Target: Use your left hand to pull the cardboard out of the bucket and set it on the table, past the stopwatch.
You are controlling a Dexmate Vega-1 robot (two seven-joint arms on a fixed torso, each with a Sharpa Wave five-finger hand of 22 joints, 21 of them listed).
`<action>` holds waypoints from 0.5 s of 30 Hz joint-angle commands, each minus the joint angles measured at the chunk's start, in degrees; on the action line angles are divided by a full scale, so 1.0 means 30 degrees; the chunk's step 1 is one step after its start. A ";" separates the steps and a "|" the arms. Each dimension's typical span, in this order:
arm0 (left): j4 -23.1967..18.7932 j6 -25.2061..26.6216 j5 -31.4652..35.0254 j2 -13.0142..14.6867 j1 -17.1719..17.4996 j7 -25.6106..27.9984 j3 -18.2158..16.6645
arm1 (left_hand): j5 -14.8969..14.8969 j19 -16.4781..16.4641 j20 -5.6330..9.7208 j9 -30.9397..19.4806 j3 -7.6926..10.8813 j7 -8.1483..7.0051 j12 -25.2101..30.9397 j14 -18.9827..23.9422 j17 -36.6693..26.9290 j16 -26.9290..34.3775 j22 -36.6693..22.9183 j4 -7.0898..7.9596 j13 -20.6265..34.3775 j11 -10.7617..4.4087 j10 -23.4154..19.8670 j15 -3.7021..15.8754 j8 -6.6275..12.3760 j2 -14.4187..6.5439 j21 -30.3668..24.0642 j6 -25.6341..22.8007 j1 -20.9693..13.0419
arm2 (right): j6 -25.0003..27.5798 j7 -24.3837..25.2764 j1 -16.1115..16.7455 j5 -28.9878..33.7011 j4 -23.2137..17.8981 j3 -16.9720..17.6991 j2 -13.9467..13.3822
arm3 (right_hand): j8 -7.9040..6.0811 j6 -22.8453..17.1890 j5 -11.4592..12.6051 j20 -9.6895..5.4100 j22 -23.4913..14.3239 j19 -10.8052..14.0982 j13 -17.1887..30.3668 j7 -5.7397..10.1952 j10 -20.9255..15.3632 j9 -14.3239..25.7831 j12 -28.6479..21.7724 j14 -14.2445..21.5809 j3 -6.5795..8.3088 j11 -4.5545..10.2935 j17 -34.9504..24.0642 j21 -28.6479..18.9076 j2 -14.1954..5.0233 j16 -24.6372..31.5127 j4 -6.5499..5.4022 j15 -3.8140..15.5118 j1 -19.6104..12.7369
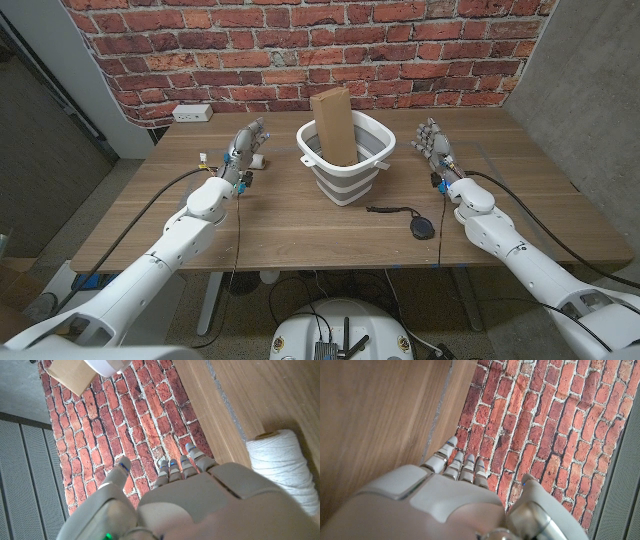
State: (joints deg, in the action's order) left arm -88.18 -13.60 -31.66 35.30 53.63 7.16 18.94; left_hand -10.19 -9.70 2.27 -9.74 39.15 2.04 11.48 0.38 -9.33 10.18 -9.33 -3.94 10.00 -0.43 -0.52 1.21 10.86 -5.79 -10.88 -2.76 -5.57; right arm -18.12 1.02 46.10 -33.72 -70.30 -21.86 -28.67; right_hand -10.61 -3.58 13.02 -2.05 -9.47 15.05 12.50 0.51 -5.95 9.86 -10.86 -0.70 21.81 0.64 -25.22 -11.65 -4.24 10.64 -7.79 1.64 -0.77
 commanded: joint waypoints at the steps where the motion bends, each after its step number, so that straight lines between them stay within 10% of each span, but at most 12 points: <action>1: -0.1687 0.0453 0.0151 0.1392 0.0626 -0.0164 -0.0717 | 0.0009 -0.0376 0.1014 -0.0061 0.0097 -0.0054 0.0148 0.0268 -0.0065 0.0138 -0.0052 -0.0483 0.0067 -0.0028 -0.0268 0.0062 0.0098 0.0039 -0.0106 -0.0343 -0.0434 | 0.0471 0.1002 0.0239 0.0409 -0.0535 -0.0159 0.0111 | -0.0099 -0.0287 0.0114 -0.0291 -0.0032 0.0047 0.0014 -0.0009 -0.0230 0.0055 -0.0110 -0.0010 0.0033 0.0068 -0.0006 0.0057 -0.0207 0.0096 -0.0103 0.0300 0.0077; 15: -0.4372 0.1598 -0.0391 0.3107 0.2005 -0.0133 -0.2017 | -0.0301 -0.1288 0.0649 -0.0069 0.0515 -0.0136 0.0196 0.1225 -0.0091 0.0189 -0.0062 -0.2304 0.0110 0.0062 -0.1074 -0.0048 0.0178 0.0440 -0.0142 -0.0852 -0.2156 | 0.0972 0.1330 0.0259 0.0409 -0.0644 -0.0276 0.0236 | -0.0075 -0.0301 0.0157 -0.0236 -0.0035 0.0035 -0.0094 0.0133 -0.0256 0.0055 -0.0102 0.0031 0.0018 0.0147 0.0139 0.0117 -0.0269 0.0127 -0.0131 0.0272 0.0060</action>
State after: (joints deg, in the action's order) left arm -94.56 -12.02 -32.07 40.06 56.47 6.37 15.77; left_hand -10.81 -12.65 2.37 -9.74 40.60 1.76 11.48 3.08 -9.49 10.39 -9.33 -10.31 10.00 -0.31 -2.93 1.07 10.86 -4.69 -10.88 -4.49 -10.92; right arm -16.54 3.92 46.72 -32.61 -71.78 -22.40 -28.24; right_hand -10.61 -4.28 13.02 -2.05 -9.47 15.05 12.24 0.79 -6.23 9.87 -10.86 -0.69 21.81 0.92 -24.69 -11.42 -4.24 10.64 -7.79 1.64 -0.77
